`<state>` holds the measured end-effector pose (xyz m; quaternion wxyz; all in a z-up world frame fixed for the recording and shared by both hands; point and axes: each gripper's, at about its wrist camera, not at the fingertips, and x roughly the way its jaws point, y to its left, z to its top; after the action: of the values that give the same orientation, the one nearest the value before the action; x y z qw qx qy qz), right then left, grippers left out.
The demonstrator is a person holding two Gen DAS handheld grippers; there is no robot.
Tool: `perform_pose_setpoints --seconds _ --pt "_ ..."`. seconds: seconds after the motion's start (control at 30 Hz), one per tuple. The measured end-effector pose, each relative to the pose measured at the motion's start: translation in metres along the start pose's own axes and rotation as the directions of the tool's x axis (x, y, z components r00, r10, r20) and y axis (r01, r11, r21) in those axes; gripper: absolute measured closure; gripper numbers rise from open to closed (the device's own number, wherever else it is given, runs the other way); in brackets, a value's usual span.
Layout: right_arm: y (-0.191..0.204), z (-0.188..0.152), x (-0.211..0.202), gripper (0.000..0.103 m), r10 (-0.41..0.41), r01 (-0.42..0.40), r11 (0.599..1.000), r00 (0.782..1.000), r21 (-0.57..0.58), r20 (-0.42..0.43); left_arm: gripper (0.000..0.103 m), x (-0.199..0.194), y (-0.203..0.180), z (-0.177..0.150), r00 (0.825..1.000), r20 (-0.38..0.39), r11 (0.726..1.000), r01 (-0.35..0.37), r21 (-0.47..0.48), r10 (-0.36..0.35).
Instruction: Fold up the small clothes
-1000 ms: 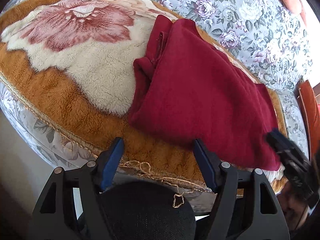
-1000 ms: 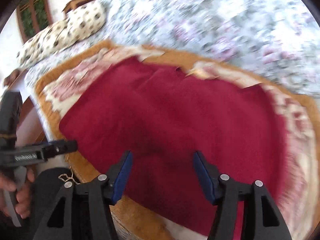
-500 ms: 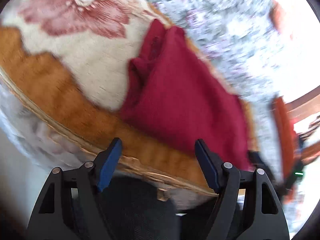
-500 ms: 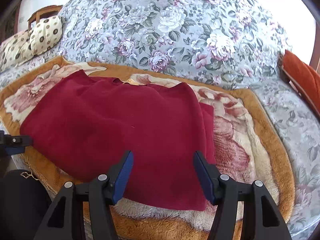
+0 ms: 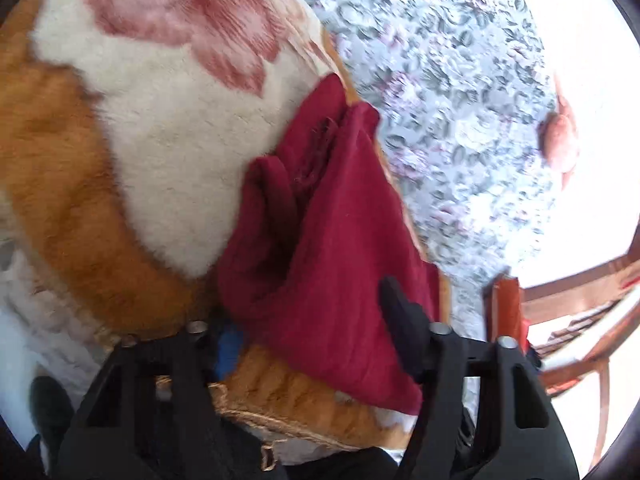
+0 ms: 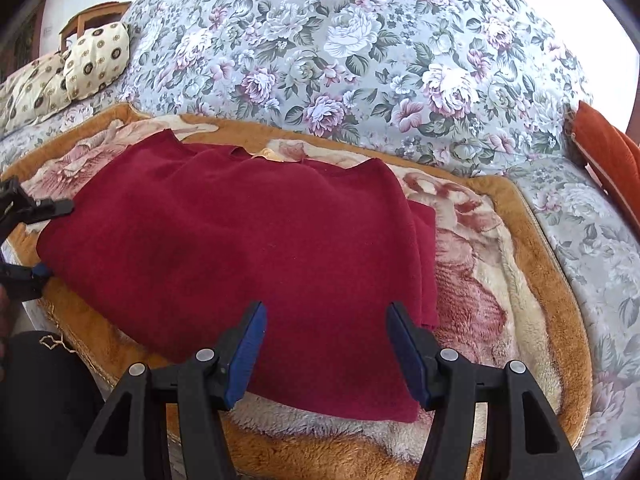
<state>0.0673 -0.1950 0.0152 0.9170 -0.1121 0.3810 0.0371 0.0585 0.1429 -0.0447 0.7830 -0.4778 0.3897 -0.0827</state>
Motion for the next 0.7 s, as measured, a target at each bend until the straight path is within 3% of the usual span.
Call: perform_pose_setpoints --seconds 0.07,0.13,0.2,0.27,0.37,0.4,0.47,0.53,0.57,0.63,0.67,0.7 --pt "-0.004 0.0 0.001 0.043 0.009 -0.008 1.0 1.0 0.017 -0.004 0.07 -0.005 0.003 0.0 0.997 0.043 0.998 -0.061 -0.016 0.062" --pt "-0.005 0.0 0.001 0.043 0.011 -0.011 1.0 1.0 0.023 -0.006 0.07 -0.006 0.005 0.002 0.992 0.086 0.996 -0.09 -0.026 0.092" --pt "-0.004 0.0 0.001 0.043 0.013 -0.013 1.0 1.0 0.022 -0.009 0.071 -0.005 0.001 0.001 0.987 0.109 0.993 -0.119 0.005 0.118" --pt "-0.002 0.0 0.002 0.043 0.006 -0.006 1.0 1.0 0.01 -0.011 0.082 -0.002 -0.007 0.0 0.982 0.124 0.988 -0.149 0.05 0.141" --pt "0.003 0.004 -0.002 0.044 -0.007 0.007 1.0 1.0 -0.012 -0.007 0.087 -0.001 -0.015 -0.005 0.971 0.163 0.973 -0.196 0.123 0.175" --pt "0.004 0.012 -0.008 0.044 0.014 -0.014 1.0 1.0 -0.002 0.017 0.088 -0.002 -0.018 -0.006 0.966 0.181 0.966 -0.213 0.146 0.186" --pt "0.007 0.036 -0.022 0.044 0.151 -0.153 0.987 0.987 0.038 0.064 0.088 -0.004 -0.023 -0.009 0.958 0.209 0.955 -0.236 0.178 0.198" --pt "0.021 0.07 -0.025 0.044 0.298 -0.301 0.952 0.953 0.051 0.06 0.089 -0.003 -0.02 -0.009 0.959 0.207 0.957 -0.231 0.176 0.193" --pt "0.034 0.091 -0.02 0.043 0.39 -0.39 0.919 0.921 0.056 0.024 0.089 -0.003 -0.017 -0.009 0.963 0.198 0.961 -0.219 0.169 0.185" --pt "0.062 0.128 -0.002 0.043 0.546 -0.539 0.836 0.836 0.101 -0.054 0.089 -0.001 -0.013 -0.006 0.97 0.176 0.97 -0.192 0.151 0.165" --pt "0.079 0.147 0.014 0.043 0.619 -0.606 0.784 0.78 0.137 -0.093 0.089 -0.001 -0.012 -0.005 0.973 0.166 0.972 -0.184 0.148 0.159" --pt "0.091 0.161 0.027 0.043 0.651 -0.633 0.758 0.75 0.16 -0.116 0.089 0.0 -0.009 -0.004 0.976 0.155 0.974 -0.174 0.144 0.152"
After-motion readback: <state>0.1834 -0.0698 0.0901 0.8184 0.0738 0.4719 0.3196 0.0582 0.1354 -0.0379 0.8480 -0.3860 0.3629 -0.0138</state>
